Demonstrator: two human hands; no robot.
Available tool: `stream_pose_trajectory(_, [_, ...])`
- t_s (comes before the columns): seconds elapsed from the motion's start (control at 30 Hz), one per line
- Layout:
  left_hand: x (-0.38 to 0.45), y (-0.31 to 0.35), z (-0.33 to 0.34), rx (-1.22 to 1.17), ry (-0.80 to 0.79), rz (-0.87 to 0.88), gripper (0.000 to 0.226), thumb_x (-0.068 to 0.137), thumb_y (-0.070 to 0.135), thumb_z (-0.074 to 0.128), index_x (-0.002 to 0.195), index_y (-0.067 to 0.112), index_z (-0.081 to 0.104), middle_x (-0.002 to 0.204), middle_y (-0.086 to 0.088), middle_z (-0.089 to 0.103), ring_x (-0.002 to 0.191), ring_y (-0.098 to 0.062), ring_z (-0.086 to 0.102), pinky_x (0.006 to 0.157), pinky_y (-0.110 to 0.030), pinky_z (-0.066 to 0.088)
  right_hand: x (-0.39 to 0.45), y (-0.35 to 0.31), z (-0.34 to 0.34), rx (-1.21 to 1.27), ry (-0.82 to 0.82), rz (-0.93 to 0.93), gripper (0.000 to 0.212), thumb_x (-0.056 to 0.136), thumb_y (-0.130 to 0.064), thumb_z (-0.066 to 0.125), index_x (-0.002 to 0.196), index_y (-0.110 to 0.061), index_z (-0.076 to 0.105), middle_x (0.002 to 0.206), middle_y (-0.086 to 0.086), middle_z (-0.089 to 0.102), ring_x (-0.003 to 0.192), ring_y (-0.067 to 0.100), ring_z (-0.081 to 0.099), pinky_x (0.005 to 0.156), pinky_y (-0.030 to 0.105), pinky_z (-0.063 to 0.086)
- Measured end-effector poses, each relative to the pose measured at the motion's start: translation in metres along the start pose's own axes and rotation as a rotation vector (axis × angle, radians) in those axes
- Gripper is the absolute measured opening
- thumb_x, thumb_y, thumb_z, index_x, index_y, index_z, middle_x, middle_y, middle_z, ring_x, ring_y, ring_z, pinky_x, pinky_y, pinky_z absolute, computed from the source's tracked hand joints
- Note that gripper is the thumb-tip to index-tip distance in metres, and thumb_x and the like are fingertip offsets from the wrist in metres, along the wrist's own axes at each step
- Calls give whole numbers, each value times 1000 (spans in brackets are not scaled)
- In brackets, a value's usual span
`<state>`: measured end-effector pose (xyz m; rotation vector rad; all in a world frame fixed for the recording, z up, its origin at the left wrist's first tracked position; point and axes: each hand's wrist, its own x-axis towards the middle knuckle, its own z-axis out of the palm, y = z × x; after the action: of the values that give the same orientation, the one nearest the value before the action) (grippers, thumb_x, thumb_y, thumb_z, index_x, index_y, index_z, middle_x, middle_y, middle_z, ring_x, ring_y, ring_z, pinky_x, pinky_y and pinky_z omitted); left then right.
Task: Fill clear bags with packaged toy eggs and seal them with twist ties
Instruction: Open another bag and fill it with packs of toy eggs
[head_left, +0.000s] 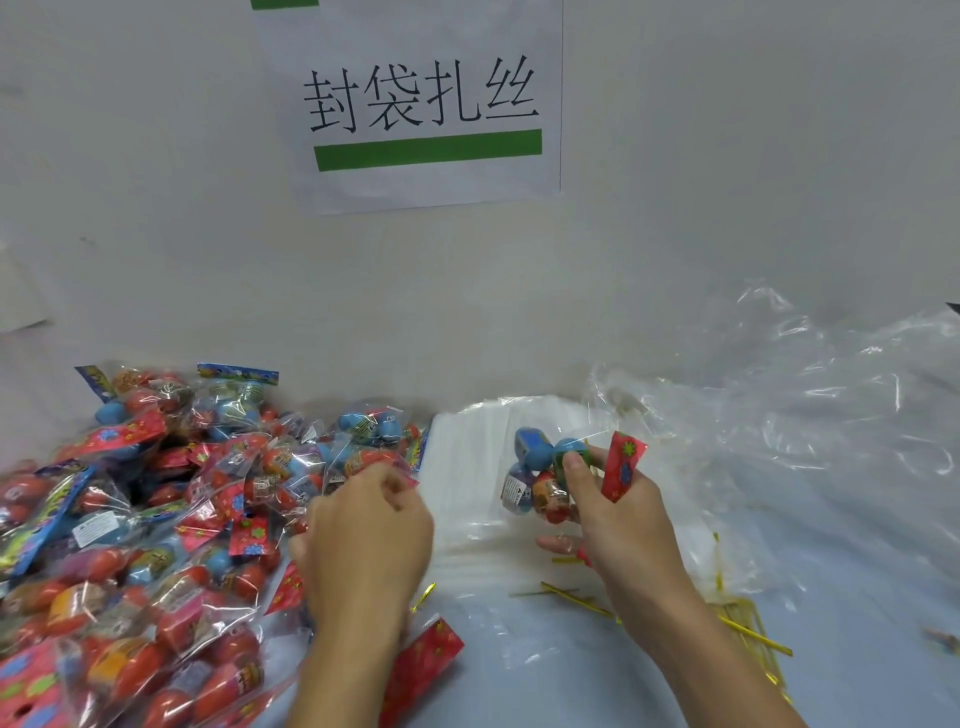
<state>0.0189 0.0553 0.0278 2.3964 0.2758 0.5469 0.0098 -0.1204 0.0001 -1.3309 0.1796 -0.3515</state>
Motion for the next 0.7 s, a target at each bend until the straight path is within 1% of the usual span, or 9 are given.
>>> stream_pose_trajectory(0.07, [5,-15,-5,280,-243,-119,15,93,25,48,98,31,60,106,3,62,112,-25,49,101,-45,36,-1,0,1,-17,-14,-4,8,101,-22,59,105,-22,66,73,-2,76,63,7,69,52,29,58])
stream_pose_trajectory(0.13, [6,-24,-6,374,-450,-204,17,94,31,47,109,31,55,122,2,57,122,-26,44,107,-47,32,-2,0,2,-39,-21,-1,10,99,-22,60,107,-21,66,84,3,77,67,8,71,52,28,57])
stream_pose_trajectory(0.17, [7,-28,-4,387,-502,-211,20,95,32,47,114,29,53,127,1,55,124,-27,44,108,-47,33,-3,0,2,-50,-26,3,12,99,-23,61,109,-20,67,89,6,77,71,10,72,52,28,57])
stream_pose_trajectory(0.23, [9,-33,1,391,-512,-197,26,95,31,46,120,26,50,133,-1,52,125,-28,44,109,-47,34,-3,0,3,-65,-39,7,15,98,-24,62,111,-18,66,95,9,76,77,15,73,52,28,57])
stream_pose_trajectory(0.3, [10,-35,2,391,-470,-196,28,97,30,45,123,24,49,133,-2,52,125,-28,44,107,-46,35,-4,0,3,-62,-42,9,13,99,-24,61,111,-21,66,93,7,76,75,12,74,52,29,57])
stream_pose_trajectory(0.4, [12,-37,0,327,-343,-184,15,99,30,45,107,19,50,113,-1,56,113,-26,50,104,-44,36,-4,1,3,-44,-48,18,8,100,-23,59,104,-25,65,81,-1,77,67,7,72,52,31,58])
stream_pose_trajectory(0.47, [16,-36,-1,141,-249,-174,14,99,29,49,96,16,53,99,-3,61,100,-27,56,99,-45,43,-4,2,4,-38,-44,23,8,100,-24,59,104,-26,65,80,-2,77,67,7,72,53,31,58])
stream_pose_trajectory(0.6, [17,-21,-5,-510,-114,-168,8,97,25,60,97,18,62,94,-6,67,88,-25,65,81,-47,56,-5,0,6,-16,-19,3,15,101,-26,57,112,-34,62,94,2,76,82,19,75,56,35,59])
stream_pose_trajectory(0.7, [11,-3,2,-836,-28,-206,4,98,24,57,95,22,58,90,-4,63,75,-16,62,56,-28,48,-9,-2,12,-18,-76,-10,17,103,-26,53,116,-35,60,90,-1,77,84,18,75,61,38,61])
